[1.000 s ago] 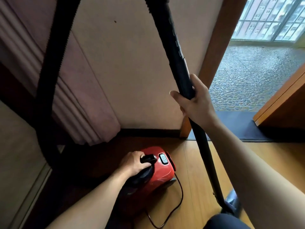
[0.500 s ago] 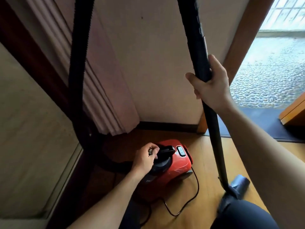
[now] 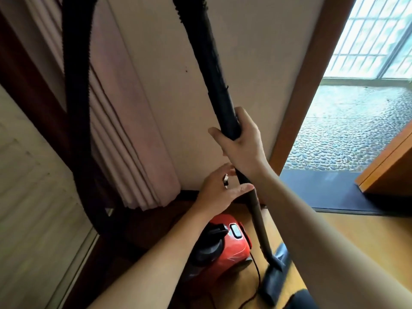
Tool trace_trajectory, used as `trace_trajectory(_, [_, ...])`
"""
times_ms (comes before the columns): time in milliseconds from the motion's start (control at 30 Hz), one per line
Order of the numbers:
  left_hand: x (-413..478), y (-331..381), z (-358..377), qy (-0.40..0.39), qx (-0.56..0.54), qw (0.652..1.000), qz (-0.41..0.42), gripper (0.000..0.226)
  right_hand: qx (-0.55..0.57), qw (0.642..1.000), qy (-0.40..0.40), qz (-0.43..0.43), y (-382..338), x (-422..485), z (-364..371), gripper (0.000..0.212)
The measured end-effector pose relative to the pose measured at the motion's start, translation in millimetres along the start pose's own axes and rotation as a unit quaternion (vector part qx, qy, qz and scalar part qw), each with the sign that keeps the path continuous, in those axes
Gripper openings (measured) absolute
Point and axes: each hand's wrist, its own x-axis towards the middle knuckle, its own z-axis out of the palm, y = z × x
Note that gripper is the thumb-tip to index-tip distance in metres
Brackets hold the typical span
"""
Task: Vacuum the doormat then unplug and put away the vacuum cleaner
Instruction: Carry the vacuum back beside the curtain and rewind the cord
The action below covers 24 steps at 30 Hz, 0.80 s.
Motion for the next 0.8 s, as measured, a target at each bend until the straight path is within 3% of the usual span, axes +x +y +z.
trace_trajectory(133, [3.3,-4.7,6.3,0.027,-0.068,0.997,0.006,0.013,0.025,0.999,-0.027,0.019,-8.1,-2.5,-0.6,0.030])
trace_trajectory(233, [0.8,-9.1,6.2,0.027,-0.056,0.998,0.004,0.019,0.062,0.986,-0.152,0.027,3.2,-3.3,-20.5,0.029])
trace_trajectory(300, [-0.6,-12.8,4.9,0.042,-0.050,0.998,0.000,0.023,0.022,0.963,-0.263,0.050,22.6,-7.4,-33.9,0.023])
trace_trajectory(367, [-2.0,-11.4,5.0,0.041,-0.060,0.997,-0.017,0.033,-0.014,0.945,-0.318,0.075,39.6,-15.3,-38.3,0.017])
trace_trajectory(467, [-5.4,-11.6,9.2,0.033,-0.050,0.998,-0.033,0.048,-0.002,0.949,-0.296,0.105,50.2,-26.5,-33.7,0.018])
trace_trajectory(567, [-19.6,-23.7,9.7,0.056,-0.069,0.993,-0.082,0.033,0.027,0.962,-0.257,0.091,54.6,-29.7,-28.4,0.020])
trace_trajectory(700, [-58.7,-64.5,11.3,0.146,-0.084,0.969,-0.182,0.026,0.047,0.979,-0.171,0.098,60.9,-33.6,-22.8,0.023])
trace_trajectory(800, [-84.9,-98.3,19.7,0.214,-0.081,0.931,-0.285,0.025,0.041,0.988,-0.119,0.088,57.9,-37.6,-14.9,0.020])
